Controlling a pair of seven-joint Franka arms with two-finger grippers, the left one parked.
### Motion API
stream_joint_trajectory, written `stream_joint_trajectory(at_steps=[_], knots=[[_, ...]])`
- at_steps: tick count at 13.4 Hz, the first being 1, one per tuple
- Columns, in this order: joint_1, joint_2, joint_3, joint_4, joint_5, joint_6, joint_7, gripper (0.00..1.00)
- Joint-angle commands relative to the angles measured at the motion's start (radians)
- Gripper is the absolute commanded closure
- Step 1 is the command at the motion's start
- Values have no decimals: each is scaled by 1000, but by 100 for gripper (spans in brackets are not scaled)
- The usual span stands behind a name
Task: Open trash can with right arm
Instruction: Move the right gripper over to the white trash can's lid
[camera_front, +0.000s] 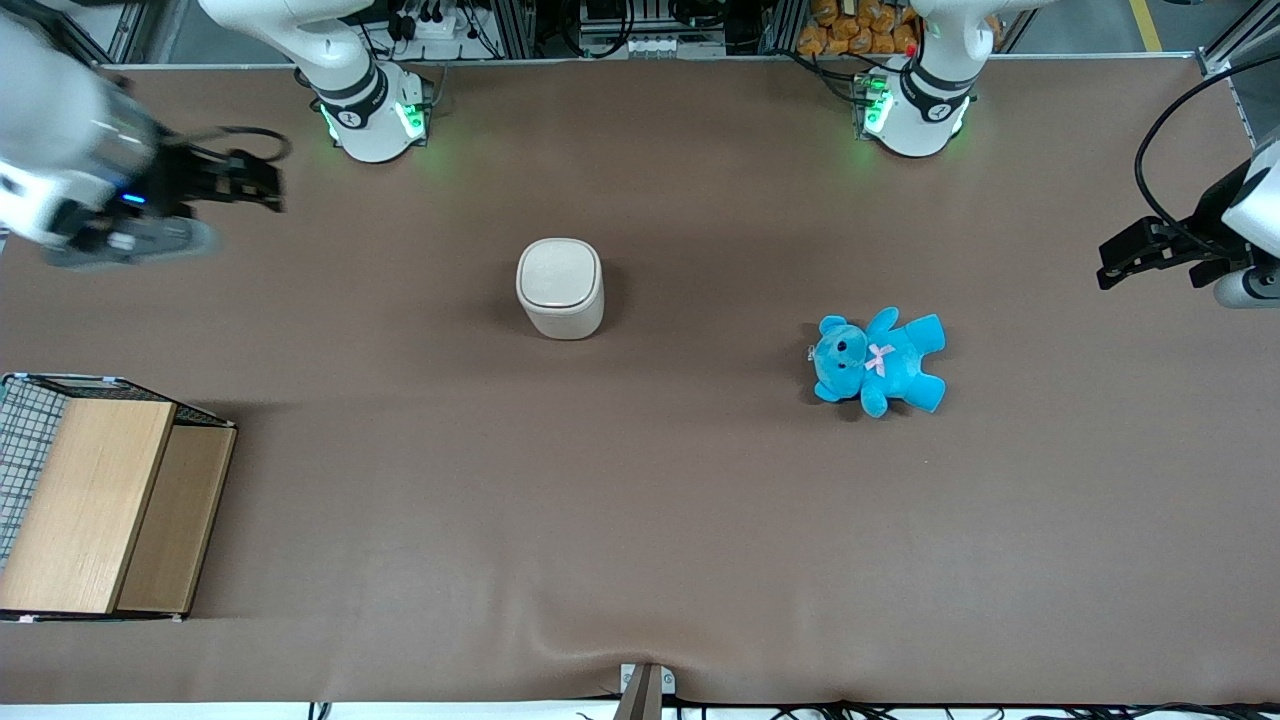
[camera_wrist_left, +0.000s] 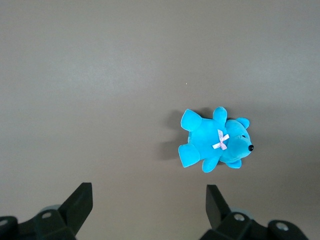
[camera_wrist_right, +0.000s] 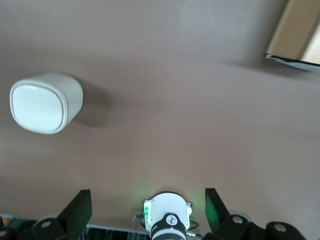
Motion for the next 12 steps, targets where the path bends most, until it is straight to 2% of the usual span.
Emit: stream_joint_trajectory(at_steps=[1,3,5,7,9,12], knots=[[63,43,-10,-50,53,2,39,9],[102,91,-10,-70,103,31,111,34],[148,134,-10,-83,122,68,133,56],[186,138,-10,-154,133,157,143,76],[249,140,-10,-223,166,263,236,99],[338,198,-10,-226,166,337,333,100]])
